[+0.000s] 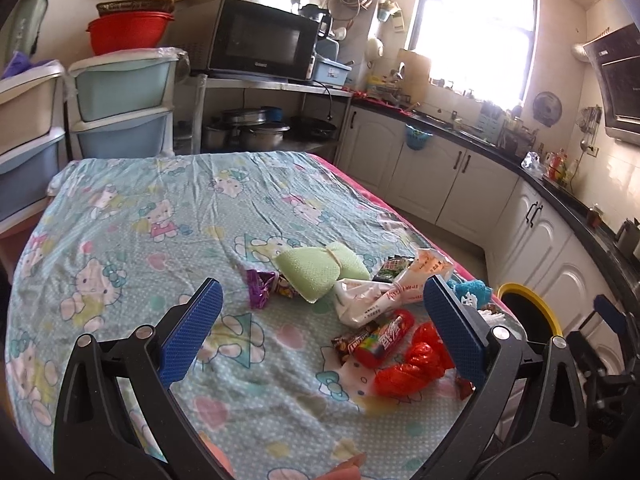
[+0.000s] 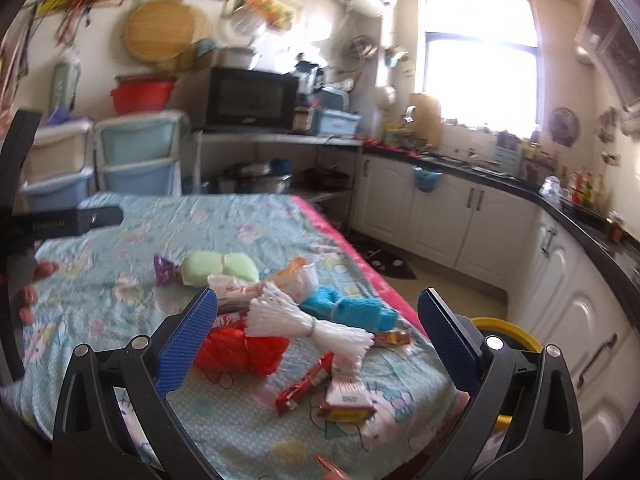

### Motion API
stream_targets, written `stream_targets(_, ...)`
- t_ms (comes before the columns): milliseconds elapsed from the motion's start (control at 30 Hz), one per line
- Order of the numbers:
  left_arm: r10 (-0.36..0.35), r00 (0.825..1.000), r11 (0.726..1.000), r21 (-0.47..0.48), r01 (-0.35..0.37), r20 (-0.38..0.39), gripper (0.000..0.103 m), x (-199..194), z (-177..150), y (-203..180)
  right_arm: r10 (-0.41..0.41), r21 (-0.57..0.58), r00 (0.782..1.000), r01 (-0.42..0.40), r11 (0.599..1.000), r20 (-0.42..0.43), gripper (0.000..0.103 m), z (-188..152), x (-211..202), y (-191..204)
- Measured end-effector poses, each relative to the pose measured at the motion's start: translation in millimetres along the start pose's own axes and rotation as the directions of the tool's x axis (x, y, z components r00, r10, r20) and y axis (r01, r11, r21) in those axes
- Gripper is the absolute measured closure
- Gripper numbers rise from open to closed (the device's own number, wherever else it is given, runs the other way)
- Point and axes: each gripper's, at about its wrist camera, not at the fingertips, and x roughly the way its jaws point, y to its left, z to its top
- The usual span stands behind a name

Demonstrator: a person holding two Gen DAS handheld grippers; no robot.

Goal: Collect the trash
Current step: 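Grasp the purple wrapper with the left tool while the right tool grasps the white cotton-swab bundle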

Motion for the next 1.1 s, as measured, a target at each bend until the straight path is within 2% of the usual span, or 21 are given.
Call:
stream_targets(167,-0.056,0.997,0.998,-0.046,0.054,-0.061,0.011,29.7,5.3,8.1,0.045,-0.151,0.998,-0.051,0.987,-0.043,0.006,-1.2,31.1,10.0)
stream_targets(233,-0.039,0.995,0.998,-0.049,0.034,-0.094,0.011,46.2,7.7,13.6,0.063,-0.189,0.995,-0.076,0.979,-0.074,0.006,-4.9,44.9,10.7)
stream_targets(433,0.050,0.982,0.998,-0.027,-0.056,-0.182,0.011,100.6,9.7,46.1,0.131,-0.184,0.973,-0.166,0.969,-0.187,0.006,-16.7,87.6,3.0)
stream_targets(567,0.050,0.971,0.995,-0.071,-0.069,-0.235,0.011,129.3,6.7,75.7,0.189,-0.164,0.954,-0.229,0.959,-0.233,0.006,-17.4,109.4,-0.1)
stream_targets(667,-0.008,0.968,0.994,-0.104,-0.019,-0.251,0.011,142.1,6.7,90.5,0.241,-0.160,0.938,-0.285,0.945,-0.250,0.006,-15.1,120.2,-0.4)
stream_targets(833,-0.090,0.960,0.994,-0.089,0.069,-0.264,0.011,154.4,6.3,99.2,0.291,-0.183,0.904,-0.358,0.916,-0.313,0.007,-14.7,142.5,8.0)
stream_targets(867,-0.098,0.958,0.993,-0.090,0.076,-0.270,0.011,156.4,5.6,100.0,0.293,-0.195,0.902,-0.364,0.910,-0.316,0.012,-15.3,144.5,10.0)
stream_targets(900,-0.102,0.956,0.992,-0.094,0.079,-0.275,0.012,158.6,3.3,102.3,0.307,-0.209,0.896,-0.383,0.900,-0.320,0.031,-15.9,145.5,12.6)
stream_targets(1000,-0.122,0.947,0.989,-0.114,0.091,-0.298,0.024,166.9,-2.5,107.3,0.322,-0.242,0.889,-0.408,0.880,-0.326,0.064,-16.6,147.4,16.8)
stream_targets(1033,-0.131,0.944,0.988,-0.121,0.098,-0.303,0.026,170.4,-3.2,108.0,0.335,-0.243,0.886,-0.419,0.875,-0.320,0.069,-16.0,146.6,16.5)
stream_targets(1100,-0.153,0.938,0.985,-0.127,0.119,-0.310,0.032,174.2,-6.7,110.0,0.355,-0.242,0.886,-0.431,0.870,-0.299,0.092,-12.6,144.1,14.9)
